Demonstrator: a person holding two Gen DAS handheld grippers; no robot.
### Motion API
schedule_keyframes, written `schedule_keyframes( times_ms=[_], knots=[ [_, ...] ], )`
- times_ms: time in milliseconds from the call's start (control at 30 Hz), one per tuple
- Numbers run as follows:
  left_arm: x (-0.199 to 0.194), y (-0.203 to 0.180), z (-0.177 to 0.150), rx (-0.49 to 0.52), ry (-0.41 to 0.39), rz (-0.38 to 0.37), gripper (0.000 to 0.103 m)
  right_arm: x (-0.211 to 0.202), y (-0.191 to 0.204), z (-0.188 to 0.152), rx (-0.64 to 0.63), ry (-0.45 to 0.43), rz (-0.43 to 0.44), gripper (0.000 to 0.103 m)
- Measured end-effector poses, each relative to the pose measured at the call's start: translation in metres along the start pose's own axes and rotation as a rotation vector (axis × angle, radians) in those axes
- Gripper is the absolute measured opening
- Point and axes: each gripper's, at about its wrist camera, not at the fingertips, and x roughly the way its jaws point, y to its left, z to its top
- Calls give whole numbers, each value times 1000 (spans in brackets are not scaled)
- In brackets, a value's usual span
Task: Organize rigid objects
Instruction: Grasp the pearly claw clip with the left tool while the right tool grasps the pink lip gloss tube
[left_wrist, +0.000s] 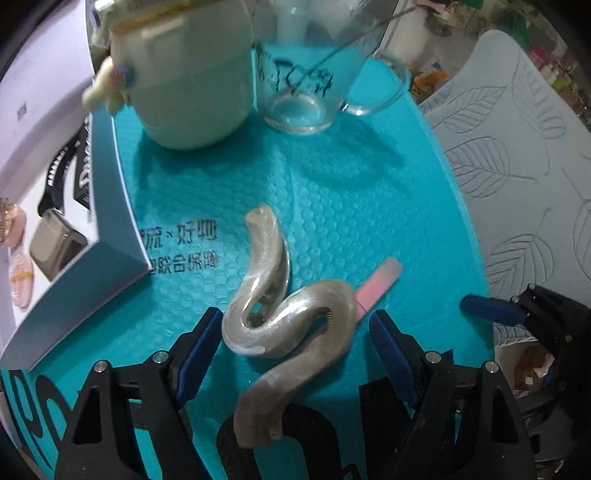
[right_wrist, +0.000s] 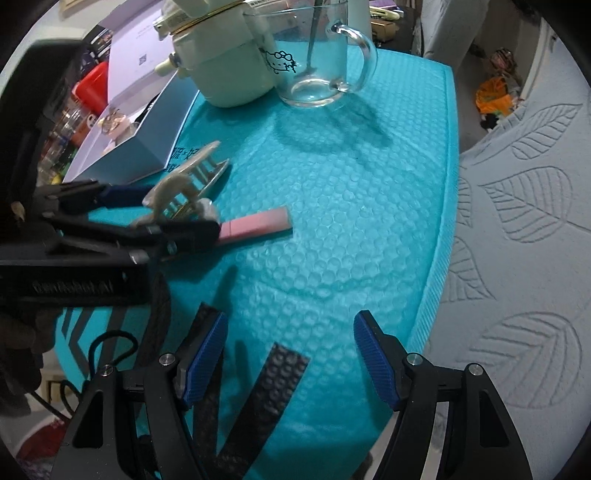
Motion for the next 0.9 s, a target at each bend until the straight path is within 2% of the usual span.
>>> schedule_keyframes(
  times_ms=[67, 200, 233, 333, 433, 767, 900],
  knots=[
    [3, 5, 3, -17, 6, -13, 81, 2, 0, 4, -9, -2, 3, 71],
    [-2, 19, 3, -41, -38, -44, 80, 7, 2, 11, -27, -1, 8, 71],
    [-3, 21, 3, -39, -45, -63, 72, 8, 2, 14, -31, 1, 10, 71],
    [-6, 28, 1, -46, -65, -116, 58, 11, 4, 19, -38, 2, 9, 72],
    [-10, 35, -1, -42, -81, -118, 56, 12, 7, 23, -47, 1, 12, 72],
    [-42, 67, -24, -70, -118, -21, 56, 24, 25, 40, -27, 4, 54, 72],
    [-49, 80, -41, -117, -117, 15, 56, 32, 37, 49, -21, -3, 72, 72]
  ],
)
